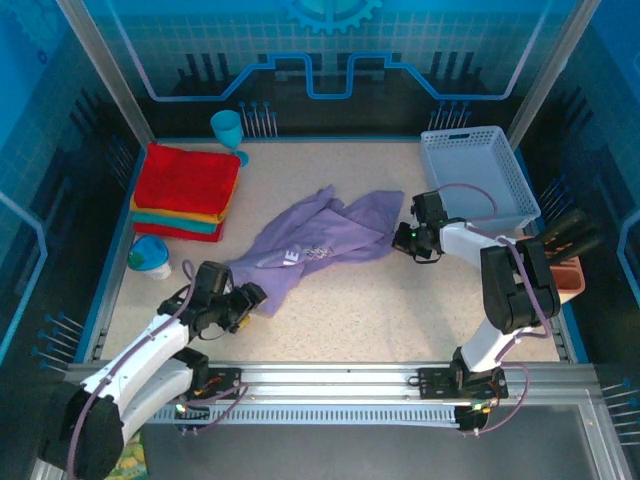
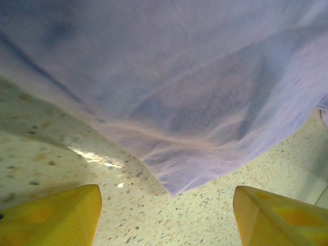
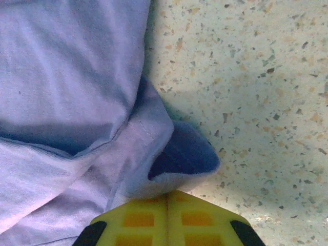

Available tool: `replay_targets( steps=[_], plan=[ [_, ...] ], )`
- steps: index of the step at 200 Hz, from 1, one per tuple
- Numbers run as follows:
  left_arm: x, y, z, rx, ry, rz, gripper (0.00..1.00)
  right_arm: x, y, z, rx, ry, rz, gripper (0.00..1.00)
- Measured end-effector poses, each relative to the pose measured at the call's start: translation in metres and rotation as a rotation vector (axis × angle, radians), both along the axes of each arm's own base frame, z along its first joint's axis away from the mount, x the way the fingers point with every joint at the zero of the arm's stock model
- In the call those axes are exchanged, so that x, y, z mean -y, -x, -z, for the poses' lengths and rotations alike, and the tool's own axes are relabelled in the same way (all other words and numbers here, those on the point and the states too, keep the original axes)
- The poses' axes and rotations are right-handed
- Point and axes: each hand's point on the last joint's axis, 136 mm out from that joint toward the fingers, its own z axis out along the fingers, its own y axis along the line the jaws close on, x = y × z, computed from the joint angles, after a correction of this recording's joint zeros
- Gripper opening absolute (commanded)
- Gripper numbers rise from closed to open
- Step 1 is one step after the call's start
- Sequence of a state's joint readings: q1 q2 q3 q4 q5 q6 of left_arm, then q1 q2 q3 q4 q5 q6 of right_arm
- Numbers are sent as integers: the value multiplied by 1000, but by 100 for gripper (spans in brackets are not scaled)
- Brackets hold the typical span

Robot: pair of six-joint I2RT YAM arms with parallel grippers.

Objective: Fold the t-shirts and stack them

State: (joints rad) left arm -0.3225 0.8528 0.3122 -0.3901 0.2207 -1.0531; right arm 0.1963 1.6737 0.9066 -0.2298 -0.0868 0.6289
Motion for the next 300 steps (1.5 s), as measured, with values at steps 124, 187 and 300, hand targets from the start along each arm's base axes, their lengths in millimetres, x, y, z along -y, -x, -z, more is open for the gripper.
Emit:
replay_targets(
  steps=[124,187,300],
  plan=[
    [0,-16,14,-55,-198,-36,34,20,5,-57,120,3,46,0],
    [13,-53,-27,147,-136,-22,70,29,20,-62,107,6,46,51],
    [-3,-26,1,90,-204,23,71,24,12,11,-104,-6,42,57]
  ],
)
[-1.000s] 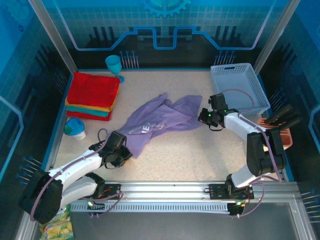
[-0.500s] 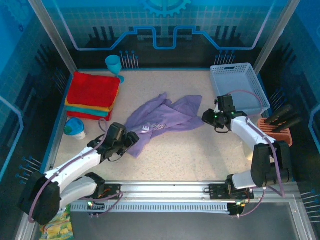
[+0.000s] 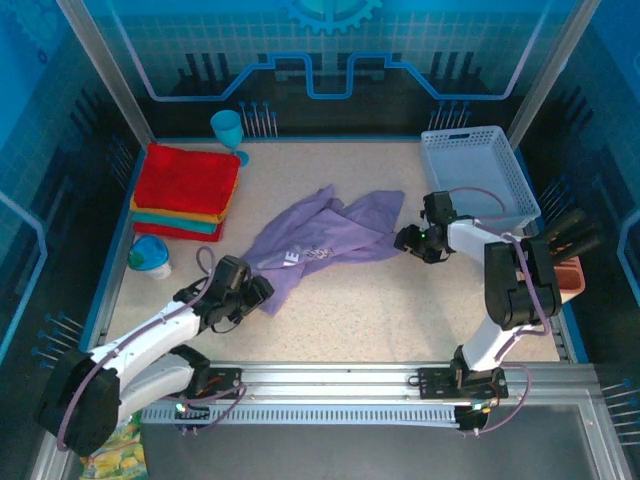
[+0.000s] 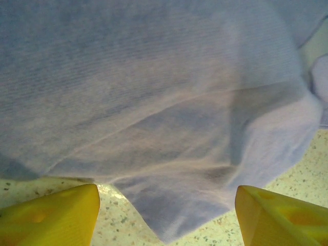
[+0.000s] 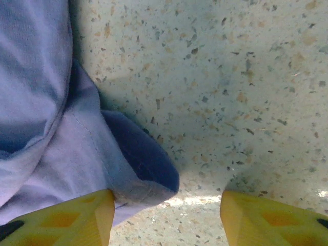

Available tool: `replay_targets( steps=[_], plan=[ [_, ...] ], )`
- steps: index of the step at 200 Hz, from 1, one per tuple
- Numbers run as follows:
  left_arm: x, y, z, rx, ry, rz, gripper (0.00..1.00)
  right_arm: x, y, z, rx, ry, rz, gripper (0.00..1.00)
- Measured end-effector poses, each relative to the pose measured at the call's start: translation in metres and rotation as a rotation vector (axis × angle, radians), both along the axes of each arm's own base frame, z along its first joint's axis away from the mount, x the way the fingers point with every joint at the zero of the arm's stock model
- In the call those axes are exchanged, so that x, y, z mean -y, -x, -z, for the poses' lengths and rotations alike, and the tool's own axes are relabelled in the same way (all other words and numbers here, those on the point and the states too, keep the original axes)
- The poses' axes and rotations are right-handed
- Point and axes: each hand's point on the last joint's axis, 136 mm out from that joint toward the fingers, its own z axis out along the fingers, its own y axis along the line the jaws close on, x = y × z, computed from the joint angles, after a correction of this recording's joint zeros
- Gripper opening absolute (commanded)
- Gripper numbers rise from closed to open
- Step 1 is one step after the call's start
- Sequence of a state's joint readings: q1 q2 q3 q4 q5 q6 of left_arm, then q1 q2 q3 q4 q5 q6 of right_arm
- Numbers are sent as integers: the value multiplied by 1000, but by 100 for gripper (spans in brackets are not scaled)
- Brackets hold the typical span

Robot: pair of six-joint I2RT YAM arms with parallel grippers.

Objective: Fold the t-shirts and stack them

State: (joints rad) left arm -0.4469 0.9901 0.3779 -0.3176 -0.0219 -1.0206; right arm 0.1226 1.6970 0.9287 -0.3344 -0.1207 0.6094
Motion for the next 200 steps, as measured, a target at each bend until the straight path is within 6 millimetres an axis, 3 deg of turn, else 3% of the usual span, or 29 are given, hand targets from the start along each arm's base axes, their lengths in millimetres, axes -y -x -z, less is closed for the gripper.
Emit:
replay_targets(
  steps=[54,71,85,95,133,167,200],
  plan=[
    [5,-12,5,29,10,1,69,4,0,5,-48,21,29,38],
    [5,-14,7,30,3,-2,68,4,0,5,-49,26,28,40],
    [4,-14,7,33,0,-1,68,3,0,5,-47,27,24,53],
    [4,-14,7,33,-1,0,69,0,-1,4,-39,23,14,56],
    [4,-14,5,44,-9,14,69,-5,-3,0,-20,34,-23,53],
    [0,-16,-1,74,-18,7,70,-25,-28,-10,61,-7,-108,49],
    [-3,-13,-5,86,-22,2,70,-29,-37,-18,97,1,-149,49]
  ],
)
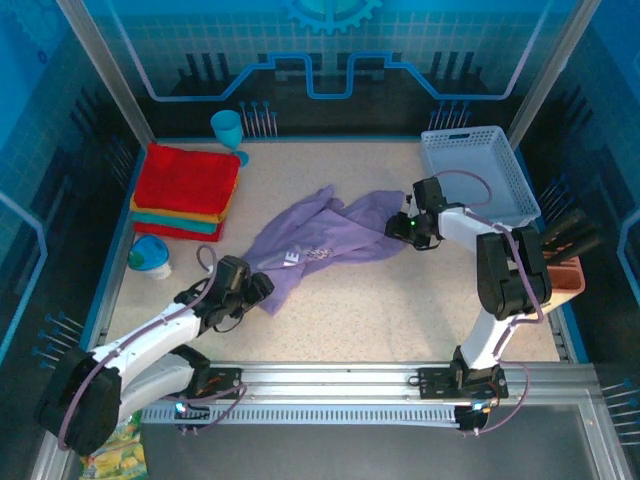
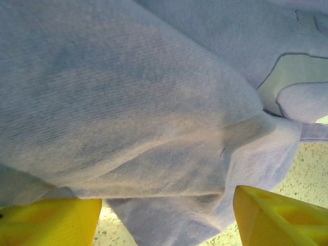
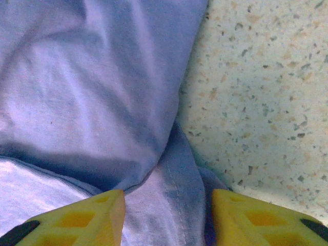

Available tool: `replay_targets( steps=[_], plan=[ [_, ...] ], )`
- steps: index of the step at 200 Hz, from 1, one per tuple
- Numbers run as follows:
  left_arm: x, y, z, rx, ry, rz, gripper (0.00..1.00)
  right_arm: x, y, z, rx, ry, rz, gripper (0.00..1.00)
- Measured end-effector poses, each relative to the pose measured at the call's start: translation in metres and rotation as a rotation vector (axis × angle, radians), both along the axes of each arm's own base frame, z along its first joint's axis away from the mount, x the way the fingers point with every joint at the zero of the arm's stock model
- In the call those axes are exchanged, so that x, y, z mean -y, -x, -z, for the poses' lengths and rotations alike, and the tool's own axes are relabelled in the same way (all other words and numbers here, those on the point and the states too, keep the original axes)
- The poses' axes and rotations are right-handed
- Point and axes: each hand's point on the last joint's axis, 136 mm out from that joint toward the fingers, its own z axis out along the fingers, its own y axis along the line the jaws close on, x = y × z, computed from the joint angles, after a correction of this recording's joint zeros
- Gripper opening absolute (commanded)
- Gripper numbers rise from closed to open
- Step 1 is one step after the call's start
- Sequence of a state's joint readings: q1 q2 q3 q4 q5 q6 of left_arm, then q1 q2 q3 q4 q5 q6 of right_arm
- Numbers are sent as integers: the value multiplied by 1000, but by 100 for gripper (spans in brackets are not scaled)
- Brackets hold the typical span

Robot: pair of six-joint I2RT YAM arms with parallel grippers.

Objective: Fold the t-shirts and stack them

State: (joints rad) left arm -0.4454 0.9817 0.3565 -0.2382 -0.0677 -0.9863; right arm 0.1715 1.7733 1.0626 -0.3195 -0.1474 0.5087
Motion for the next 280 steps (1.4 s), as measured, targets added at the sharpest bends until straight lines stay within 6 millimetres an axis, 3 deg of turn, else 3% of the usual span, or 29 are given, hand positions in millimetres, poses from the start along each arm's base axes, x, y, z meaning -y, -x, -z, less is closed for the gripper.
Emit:
replay_targets(
  steps=[27,105,143,188,237,280],
  plan=[
    [-2,1,0,-4,-3,-4,69,0,0,0,1,8,-16,43],
    [-4,6,12,-35,-21,2,69,12,17,17,-48,75,-20,43],
    [-5,5,16,-23,-24,3,65,12,17,17,-44,87,-27,31],
    [-10,5,23,-54,-43,-34,49,9,18,19,-47,90,-44,0],
    [-17,4,28,-131,-98,-51,35,10,23,12,-41,82,-34,0],
    [-27,1,32,-243,-34,-75,6,18,26,-44,65,51,4,0]
  ],
)
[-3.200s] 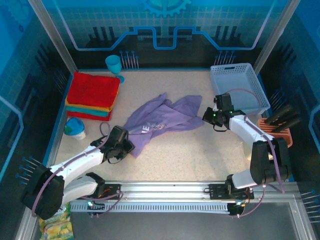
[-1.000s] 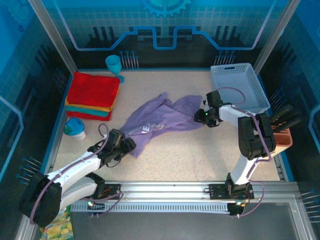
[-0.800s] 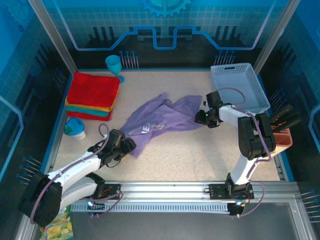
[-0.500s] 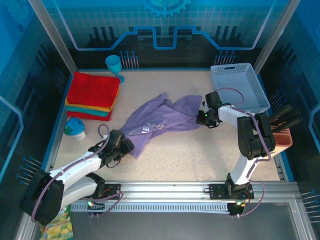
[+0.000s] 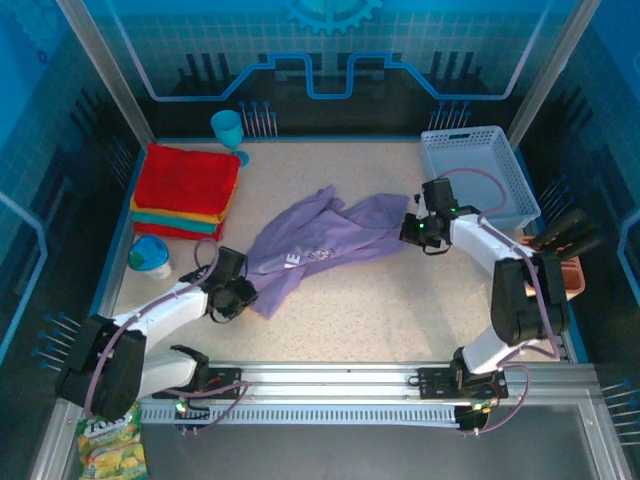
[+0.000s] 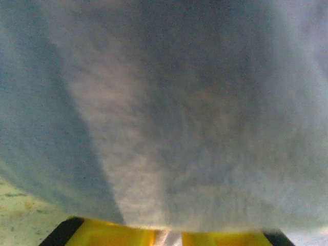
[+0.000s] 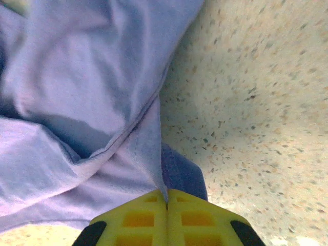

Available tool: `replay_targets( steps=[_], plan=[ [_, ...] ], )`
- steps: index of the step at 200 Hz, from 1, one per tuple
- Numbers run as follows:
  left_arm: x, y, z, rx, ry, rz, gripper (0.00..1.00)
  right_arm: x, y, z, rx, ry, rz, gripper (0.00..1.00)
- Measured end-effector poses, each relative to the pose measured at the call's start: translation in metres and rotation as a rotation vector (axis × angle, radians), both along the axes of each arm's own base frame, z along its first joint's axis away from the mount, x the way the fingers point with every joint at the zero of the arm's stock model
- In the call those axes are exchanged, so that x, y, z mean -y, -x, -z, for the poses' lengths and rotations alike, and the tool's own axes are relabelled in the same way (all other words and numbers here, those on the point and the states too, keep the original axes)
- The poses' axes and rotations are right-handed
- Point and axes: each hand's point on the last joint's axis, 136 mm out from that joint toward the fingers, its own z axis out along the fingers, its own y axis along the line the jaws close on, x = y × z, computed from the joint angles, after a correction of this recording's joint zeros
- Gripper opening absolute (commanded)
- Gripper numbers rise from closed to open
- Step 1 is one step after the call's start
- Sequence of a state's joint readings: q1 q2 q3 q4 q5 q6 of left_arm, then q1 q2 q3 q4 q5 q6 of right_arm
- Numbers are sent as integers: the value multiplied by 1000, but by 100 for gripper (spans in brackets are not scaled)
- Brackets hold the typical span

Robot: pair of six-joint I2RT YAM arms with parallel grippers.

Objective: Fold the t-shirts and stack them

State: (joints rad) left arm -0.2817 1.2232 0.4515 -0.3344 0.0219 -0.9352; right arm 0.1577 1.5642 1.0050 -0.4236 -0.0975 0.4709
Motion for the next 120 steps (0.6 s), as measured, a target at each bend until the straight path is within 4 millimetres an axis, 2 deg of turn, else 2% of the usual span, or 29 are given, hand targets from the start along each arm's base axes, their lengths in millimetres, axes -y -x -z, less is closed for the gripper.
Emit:
replay_targets(
  steps=[11,42,59,77,97,120],
  plan=[
    [2,-18,-3,34,40,-3,0,4,2,-14,26,-6,11,0],
    [-3,-75,-16,130,54,11,0,12,14,-32,34,-7,28,0],
    [-8,-110,-40,207,55,34,0,17,20,-41,41,-6,41,0],
    [-17,-145,-76,303,69,56,0,27,24,-50,55,-1,69,0],
    [-31,-162,-108,361,83,71,0,36,27,-52,52,5,92,0],
    [-39,-155,-133,368,65,95,0,43,27,-50,40,10,112,0]
  ],
)
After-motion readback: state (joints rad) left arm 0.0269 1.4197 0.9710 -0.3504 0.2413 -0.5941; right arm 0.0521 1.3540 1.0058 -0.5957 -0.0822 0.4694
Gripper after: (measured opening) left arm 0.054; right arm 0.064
